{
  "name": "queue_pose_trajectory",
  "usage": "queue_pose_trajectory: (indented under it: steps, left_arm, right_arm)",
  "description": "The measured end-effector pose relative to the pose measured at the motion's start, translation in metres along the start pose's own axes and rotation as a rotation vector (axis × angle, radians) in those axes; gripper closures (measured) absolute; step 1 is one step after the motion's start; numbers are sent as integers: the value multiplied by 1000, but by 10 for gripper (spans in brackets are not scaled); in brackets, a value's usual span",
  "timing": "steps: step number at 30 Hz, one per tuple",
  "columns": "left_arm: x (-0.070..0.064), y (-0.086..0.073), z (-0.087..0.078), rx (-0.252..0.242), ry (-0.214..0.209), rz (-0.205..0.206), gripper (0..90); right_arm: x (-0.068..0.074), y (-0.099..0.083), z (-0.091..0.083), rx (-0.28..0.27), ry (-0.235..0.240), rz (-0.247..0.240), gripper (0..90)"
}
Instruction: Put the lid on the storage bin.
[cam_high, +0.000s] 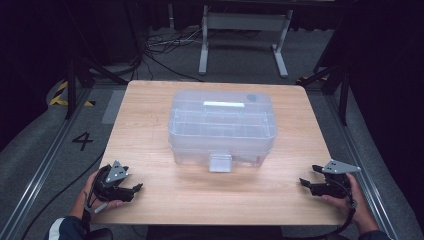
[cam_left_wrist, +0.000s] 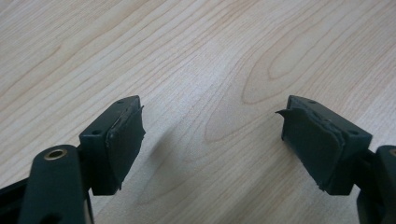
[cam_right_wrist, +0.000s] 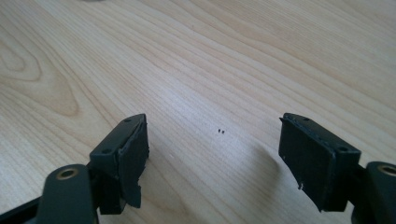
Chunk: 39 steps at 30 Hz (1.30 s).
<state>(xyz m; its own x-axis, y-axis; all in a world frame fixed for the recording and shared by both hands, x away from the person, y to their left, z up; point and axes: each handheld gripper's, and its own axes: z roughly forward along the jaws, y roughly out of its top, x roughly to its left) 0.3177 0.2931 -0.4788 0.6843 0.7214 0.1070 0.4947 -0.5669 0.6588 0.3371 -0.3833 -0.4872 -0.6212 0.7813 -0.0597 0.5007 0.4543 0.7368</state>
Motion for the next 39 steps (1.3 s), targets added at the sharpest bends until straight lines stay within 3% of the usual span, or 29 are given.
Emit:
queue_pose_trajectory:
  steps: [3, 5, 39]
  left_arm:
    - [5, -8, 3, -42, -49, -86, 189]
    - [7, -9, 3, -32, -62, -117, 186]
    - [7, -7, 4, -23, -46, -130, 153]
  right_arm:
    - [-3, -4, 0, -5, 8, 43, 216]
    - [-5, -4, 0, 0, 19, 58, 211]
    - [-6, -3, 2, 8, 16, 76, 190]
